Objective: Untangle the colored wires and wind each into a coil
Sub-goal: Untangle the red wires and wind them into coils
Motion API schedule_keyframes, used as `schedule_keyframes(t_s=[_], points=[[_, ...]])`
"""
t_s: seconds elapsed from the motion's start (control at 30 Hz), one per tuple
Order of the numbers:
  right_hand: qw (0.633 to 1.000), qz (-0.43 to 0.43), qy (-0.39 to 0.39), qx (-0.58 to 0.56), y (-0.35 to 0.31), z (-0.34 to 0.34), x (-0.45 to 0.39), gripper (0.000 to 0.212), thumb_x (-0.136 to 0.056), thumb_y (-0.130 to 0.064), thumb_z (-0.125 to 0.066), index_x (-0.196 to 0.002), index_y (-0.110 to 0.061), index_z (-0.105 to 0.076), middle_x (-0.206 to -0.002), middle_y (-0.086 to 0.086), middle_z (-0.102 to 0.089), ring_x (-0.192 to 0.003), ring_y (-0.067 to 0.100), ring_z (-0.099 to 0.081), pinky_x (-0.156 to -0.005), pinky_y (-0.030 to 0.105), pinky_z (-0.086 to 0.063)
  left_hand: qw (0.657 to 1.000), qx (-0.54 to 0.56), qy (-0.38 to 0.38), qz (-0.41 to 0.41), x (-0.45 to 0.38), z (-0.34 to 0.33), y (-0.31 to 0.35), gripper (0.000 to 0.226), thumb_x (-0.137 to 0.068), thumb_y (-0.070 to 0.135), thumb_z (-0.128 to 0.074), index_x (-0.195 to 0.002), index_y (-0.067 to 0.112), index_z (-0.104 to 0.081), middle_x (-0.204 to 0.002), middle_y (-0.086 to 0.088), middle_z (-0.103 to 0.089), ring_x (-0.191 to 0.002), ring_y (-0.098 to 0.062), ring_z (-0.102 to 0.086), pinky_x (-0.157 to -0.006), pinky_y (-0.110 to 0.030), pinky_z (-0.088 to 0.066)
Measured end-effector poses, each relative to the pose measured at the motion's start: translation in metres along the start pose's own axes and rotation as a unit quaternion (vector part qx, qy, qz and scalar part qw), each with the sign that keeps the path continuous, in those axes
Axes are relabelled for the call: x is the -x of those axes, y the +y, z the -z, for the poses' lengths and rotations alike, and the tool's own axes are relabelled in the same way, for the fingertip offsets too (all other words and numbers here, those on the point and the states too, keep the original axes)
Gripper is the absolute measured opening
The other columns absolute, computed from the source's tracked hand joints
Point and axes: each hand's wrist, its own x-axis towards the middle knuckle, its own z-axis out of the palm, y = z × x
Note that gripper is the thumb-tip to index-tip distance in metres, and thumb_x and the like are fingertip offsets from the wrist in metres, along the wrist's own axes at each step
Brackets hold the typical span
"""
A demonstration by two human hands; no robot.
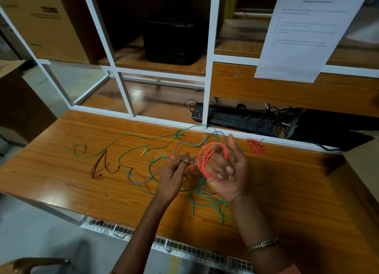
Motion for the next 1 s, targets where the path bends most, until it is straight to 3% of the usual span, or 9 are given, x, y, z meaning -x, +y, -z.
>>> schedule_keyframes(t_s=[0.07, 0.23, 0.33, 0.4, 0.5, 0.63, 0.73, 0.83, 1.0], points=[[0.993, 0.034, -0.043, -0.108, -0.004, 0.003, -0.003, 0.06, -0.1, -0.051, -0.054, -0.124, 0.002, -0.066, -0.055, -0.005, -0.052, -0.041, 0.005, -0.04, -0.052, 0.019, -0.033, 1.0, -0.012, -0.013, 0.006, -0.002, -0.003, -0.001, 0.019, -0.103, 0.016, -0.059, -0.091, 0.016, -0.074, -0.109, 0.018, -0.077, -0.134, 0.003, -0.056, -0.097, -0.04, -0.053], [0.97, 0.119, 0.156, -0.147, -0.003, 0.029, -0.015, 0.078, -0.095, -0.06, -0.057, -0.133, 0.008, -0.058, -0.091, 0.002, -0.068, -0.075, 0.009, -0.064, -0.067, 0.019, -0.053, 0.997, -0.046, 0.054, -0.041, 0.0, -0.009, 0.005, 0.023, -0.091, 0.016, -0.062, -0.097, 0.031, -0.079, -0.128, 0.012, -0.074, -0.116, -0.003, -0.07, -0.071, -0.023, -0.053], [0.971, 0.088, 0.221, -0.014, 0.005, 0.03, -0.021, 0.039, -0.104, -0.041, -0.051, -0.12, -0.007, -0.061, -0.13, 0.025, -0.064, -0.12, 0.029, -0.065, -0.104, 0.032, -0.049, 0.996, -0.028, 0.058, -0.066, 0.0, -0.01, 0.012, 0.039, -0.09, 0.013, -0.062, -0.122, 0.028, -0.077, -0.124, 0.017, -0.075, -0.105, -0.002, -0.074, -0.081, -0.028, -0.061], [0.954, 0.017, 0.253, 0.159, 0.008, 0.031, -0.028, 0.032, -0.103, -0.03, -0.055, -0.127, -0.009, -0.06, -0.137, 0.029, -0.059, -0.121, 0.032, -0.064, -0.103, 0.034, -0.049, 0.995, -0.031, 0.048, -0.08, -0.001, -0.012, 0.017, 0.045, -0.09, 0.012, -0.062, -0.131, 0.028, -0.073, -0.118, 0.019, -0.076, -0.107, -0.001, -0.073, -0.085, -0.025, -0.059], [0.919, -0.154, 0.179, 0.316, 0.026, 0.031, -0.032, 0.076, -0.086, -0.055, -0.075, -0.128, 0.005, -0.057, -0.117, 0.03, -0.064, -0.105, 0.04, -0.068, -0.099, 0.044, -0.055, 0.995, -0.033, 0.047, -0.08, -0.008, -0.007, 0.021, 0.048, -0.09, 0.014, -0.06, -0.132, 0.033, -0.071, -0.121, 0.016, -0.076, -0.111, 0.0, -0.072, -0.085, -0.022, -0.056], [0.83, -0.306, 0.056, 0.463, 0.034, 0.024, -0.022, 0.092, -0.096, -0.078, -0.024, -0.097, 0.002, -0.069, -0.063, 0.015, -0.067, -0.048, 0.02, -0.062, -0.048, 0.025, -0.048, 0.999, -0.002, 0.026, -0.037, -0.028, 0.003, 0.017, 0.036, -0.092, 0.025, -0.061, -0.125, 0.032, -0.073, -0.121, 0.012, -0.076, -0.108, -0.013, -0.075, -0.088, -0.038, -0.06], [0.86, -0.332, -0.062, 0.383, 0.031, 0.015, -0.019, 0.102, -0.094, -0.082, -0.026, -0.079, 0.008, -0.07, -0.037, 0.006, -0.046, -0.025, 0.012, -0.034, -0.036, 0.027, -0.02, 0.998, 0.049, 0.032, -0.007, -0.034, 0.009, 0.013, 0.033, -0.094, 0.027, -0.061, -0.123, 0.02, -0.075, -0.118, 0.003, -0.078, -0.107, -0.019, -0.076, -0.093, -0.041, -0.058], [0.925, -0.279, -0.152, 0.21, 0.024, 0.016, -0.023, 0.095, -0.099, -0.073, -0.036, -0.068, 0.011, -0.068, -0.028, 0.007, -0.031, -0.021, 0.015, -0.022, -0.034, 0.022, -0.022, 0.998, 0.05, 0.039, 0.014, -0.033, 0.007, 0.007, 0.036, -0.095, 0.038, -0.059, -0.124, 0.021, -0.073, -0.119, 0.007, -0.077, -0.109, -0.015, -0.073, -0.091, -0.039, -0.056], [0.951, -0.161, -0.265, 0.015, 0.003, 0.01, -0.019, 0.089, -0.103, -0.065, -0.033, -0.065, 0.007, -0.069, -0.027, 0.005, -0.024, -0.022, 0.016, -0.019, -0.035, 0.024, -0.019, 0.988, 0.099, 0.025, 0.118, -0.036, -0.001, -0.006, 0.02, -0.097, 0.03, -0.056, -0.112, 0.023, -0.067, -0.107, 0.003, -0.07, -0.102, -0.017, -0.071, -0.078, -0.032, -0.057]])
